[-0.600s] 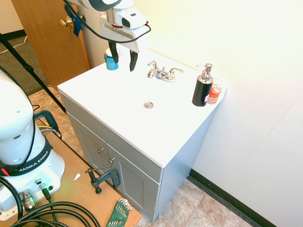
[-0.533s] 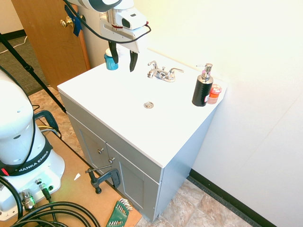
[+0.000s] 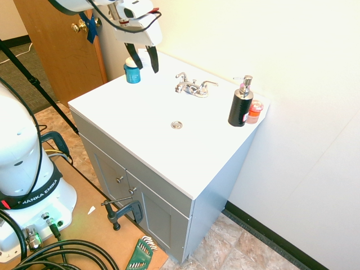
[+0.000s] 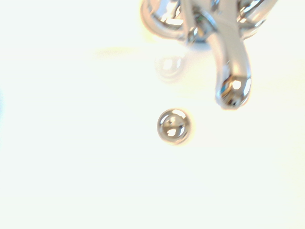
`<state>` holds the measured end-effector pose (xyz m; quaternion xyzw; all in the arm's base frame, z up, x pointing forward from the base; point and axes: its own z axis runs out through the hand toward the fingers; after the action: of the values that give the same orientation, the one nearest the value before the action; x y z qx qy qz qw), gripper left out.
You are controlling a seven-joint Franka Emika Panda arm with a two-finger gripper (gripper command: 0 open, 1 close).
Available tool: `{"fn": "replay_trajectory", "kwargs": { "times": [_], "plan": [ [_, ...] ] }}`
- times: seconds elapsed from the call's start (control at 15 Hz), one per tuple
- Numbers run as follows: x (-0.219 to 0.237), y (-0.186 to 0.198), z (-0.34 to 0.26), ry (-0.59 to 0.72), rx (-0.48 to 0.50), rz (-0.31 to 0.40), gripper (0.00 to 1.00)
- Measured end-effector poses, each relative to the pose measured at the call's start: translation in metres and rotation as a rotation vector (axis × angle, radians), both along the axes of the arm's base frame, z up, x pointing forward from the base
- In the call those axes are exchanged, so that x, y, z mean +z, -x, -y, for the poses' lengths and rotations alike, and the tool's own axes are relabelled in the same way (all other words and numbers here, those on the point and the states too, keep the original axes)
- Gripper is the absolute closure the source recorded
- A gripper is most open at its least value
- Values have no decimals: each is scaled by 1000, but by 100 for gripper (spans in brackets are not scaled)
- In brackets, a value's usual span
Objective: Turn off the hot water
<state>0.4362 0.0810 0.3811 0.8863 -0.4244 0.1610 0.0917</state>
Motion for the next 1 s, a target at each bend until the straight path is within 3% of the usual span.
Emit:
{"fn": "replay_trajectory", "kwargs": {
  "times": [0.47,1.0],
  "plan": [
    [-39,-81,16,194,-29,96,0],
    [-71,-101,18,233,-18,87,0]
  ]
}}
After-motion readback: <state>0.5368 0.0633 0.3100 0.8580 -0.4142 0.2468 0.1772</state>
